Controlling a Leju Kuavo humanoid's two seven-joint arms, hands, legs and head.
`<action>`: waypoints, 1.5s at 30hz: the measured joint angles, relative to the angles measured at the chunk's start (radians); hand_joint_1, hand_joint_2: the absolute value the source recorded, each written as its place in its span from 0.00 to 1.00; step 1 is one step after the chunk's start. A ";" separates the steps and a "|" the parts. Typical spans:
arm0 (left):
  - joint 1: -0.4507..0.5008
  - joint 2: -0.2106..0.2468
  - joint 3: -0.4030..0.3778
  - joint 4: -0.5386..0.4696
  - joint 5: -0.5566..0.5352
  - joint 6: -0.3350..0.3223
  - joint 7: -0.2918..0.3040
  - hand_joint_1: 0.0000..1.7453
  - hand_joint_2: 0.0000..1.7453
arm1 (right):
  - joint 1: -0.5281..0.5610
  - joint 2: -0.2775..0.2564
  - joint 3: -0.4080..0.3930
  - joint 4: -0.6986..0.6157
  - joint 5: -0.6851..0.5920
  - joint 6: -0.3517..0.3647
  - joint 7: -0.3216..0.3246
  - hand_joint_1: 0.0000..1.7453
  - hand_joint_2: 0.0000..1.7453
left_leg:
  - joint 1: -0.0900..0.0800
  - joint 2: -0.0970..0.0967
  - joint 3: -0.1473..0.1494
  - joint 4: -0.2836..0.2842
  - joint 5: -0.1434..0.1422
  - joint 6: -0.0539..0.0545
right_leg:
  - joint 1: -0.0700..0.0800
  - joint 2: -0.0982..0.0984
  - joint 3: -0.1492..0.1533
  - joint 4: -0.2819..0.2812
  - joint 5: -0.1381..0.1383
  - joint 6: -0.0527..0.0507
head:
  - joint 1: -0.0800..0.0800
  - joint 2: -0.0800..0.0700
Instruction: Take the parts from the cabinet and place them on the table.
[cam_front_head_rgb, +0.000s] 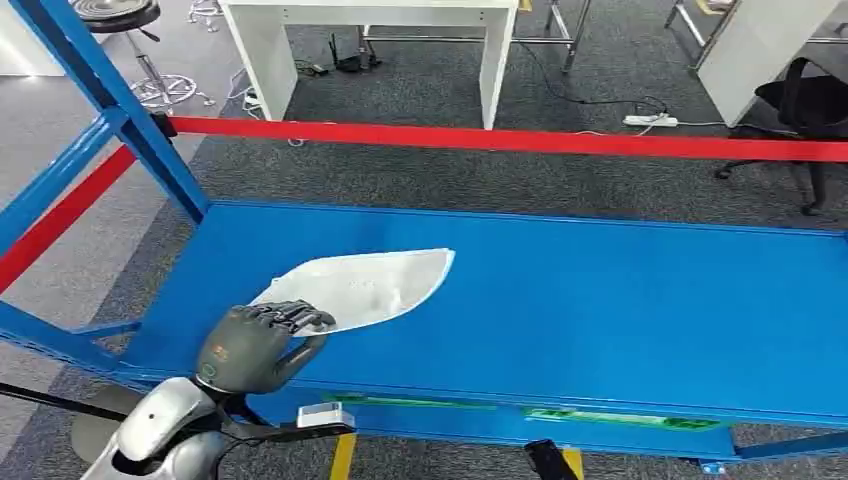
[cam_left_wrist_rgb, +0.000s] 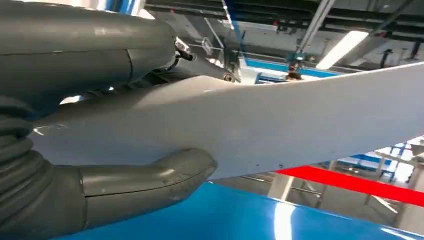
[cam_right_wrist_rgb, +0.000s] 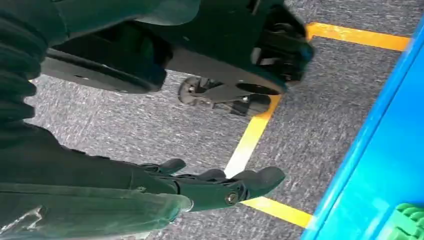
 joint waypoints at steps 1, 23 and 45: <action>0.004 0.000 -0.002 -0.004 -0.004 0.002 0.000 1.00 1.00 | 0.000 0.000 -0.002 0.000 0.000 0.000 -0.003 0.00 1.00 | 0.002 0.000 -0.001 0.002 0.000 -0.001 | -0.001 0.000 0.032 -0.053 0.034 0.003 | 0.000 0.000; 0.051 -0.007 -0.027 -0.080 -0.053 0.083 0.008 1.00 1.00 | -0.002 0.003 -0.024 -0.002 0.018 -0.080 -0.026 0.00 1.00 | -0.012 -0.003 0.067 0.010 -0.075 -0.020 | 0.004 0.001 0.046 -0.291 0.221 -0.029 | -0.004 0.000; 0.108 -0.034 -0.032 -0.097 0.004 0.200 -0.037 1.00 1.00 | 0.006 -0.001 -0.043 -0.004 0.007 -0.118 -0.086 0.00 1.00 | -0.004 0.017 -0.132 0.317 -0.180 -0.048 | 0.010 0.012 0.117 -0.305 0.144 -0.064 | -0.001 0.000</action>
